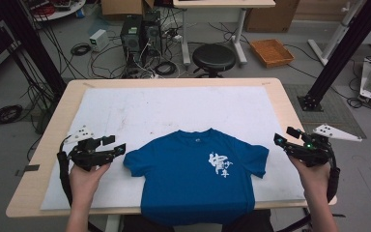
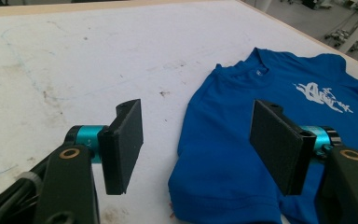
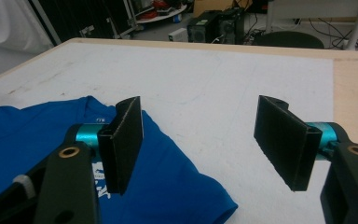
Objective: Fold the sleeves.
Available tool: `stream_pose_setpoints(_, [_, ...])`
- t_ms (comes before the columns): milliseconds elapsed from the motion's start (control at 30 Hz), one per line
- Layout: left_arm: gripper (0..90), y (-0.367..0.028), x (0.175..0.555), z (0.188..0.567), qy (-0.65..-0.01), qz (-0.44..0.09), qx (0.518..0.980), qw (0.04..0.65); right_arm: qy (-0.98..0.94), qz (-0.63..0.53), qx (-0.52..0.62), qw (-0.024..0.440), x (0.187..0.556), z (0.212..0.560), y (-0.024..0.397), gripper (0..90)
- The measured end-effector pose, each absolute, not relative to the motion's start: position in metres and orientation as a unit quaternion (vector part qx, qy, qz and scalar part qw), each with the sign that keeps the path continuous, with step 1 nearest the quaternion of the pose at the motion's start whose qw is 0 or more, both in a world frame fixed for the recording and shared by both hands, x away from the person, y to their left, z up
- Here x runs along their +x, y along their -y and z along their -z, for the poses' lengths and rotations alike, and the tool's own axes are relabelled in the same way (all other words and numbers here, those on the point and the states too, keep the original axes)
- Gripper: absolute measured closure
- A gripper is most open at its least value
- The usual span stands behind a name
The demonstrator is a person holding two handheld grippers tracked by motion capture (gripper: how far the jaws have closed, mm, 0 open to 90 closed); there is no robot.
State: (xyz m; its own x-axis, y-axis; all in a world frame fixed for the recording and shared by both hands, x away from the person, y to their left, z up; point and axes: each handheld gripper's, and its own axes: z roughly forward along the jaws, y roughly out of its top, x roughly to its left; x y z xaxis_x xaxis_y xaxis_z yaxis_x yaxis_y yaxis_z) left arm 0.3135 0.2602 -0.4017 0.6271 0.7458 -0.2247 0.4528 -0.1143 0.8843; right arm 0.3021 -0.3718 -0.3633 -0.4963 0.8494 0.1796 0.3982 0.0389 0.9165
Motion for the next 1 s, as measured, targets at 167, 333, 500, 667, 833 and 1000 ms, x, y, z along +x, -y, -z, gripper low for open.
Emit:
stream_pose_setpoints(167, [40.5,-0.258,0.318,0.406,-0.413,-0.133,0.74,0.514,-0.687,-0.521,0.457,0.218,0.301,0.365,0.372,32.6])
stream_pose_setpoints(333, [49.8,-0.252,0.324,0.415,-0.425,-0.113,0.751,0.491,-0.683,-0.52,0.462,0.221,0.298,0.365,0.374,32.6])
stream_pose_setpoints(500, [52.7,-0.254,0.328,0.425,-0.446,-0.093,0.758,0.467,-0.684,-0.521,0.46,0.222,0.3,0.365,0.372,32.6])
stream_pose_setpoints(667, [55.4,-0.254,0.329,0.429,-0.446,-0.087,0.762,0.462,-0.688,-0.518,0.458,0.22,0.3,0.367,0.371,32.7])
stream_pose_setpoints(833, [55.2,-0.252,0.33,0.43,-0.444,-0.085,0.768,0.454,-0.684,-0.517,0.465,0.22,0.3,0.369,0.376,32.7])
stream_pose_setpoints(1000, [53.5,-0.253,0.33,0.431,-0.445,-0.084,0.767,0.454,-0.688,-0.515,0.464,0.213,0.302,0.371,0.375,33.3])
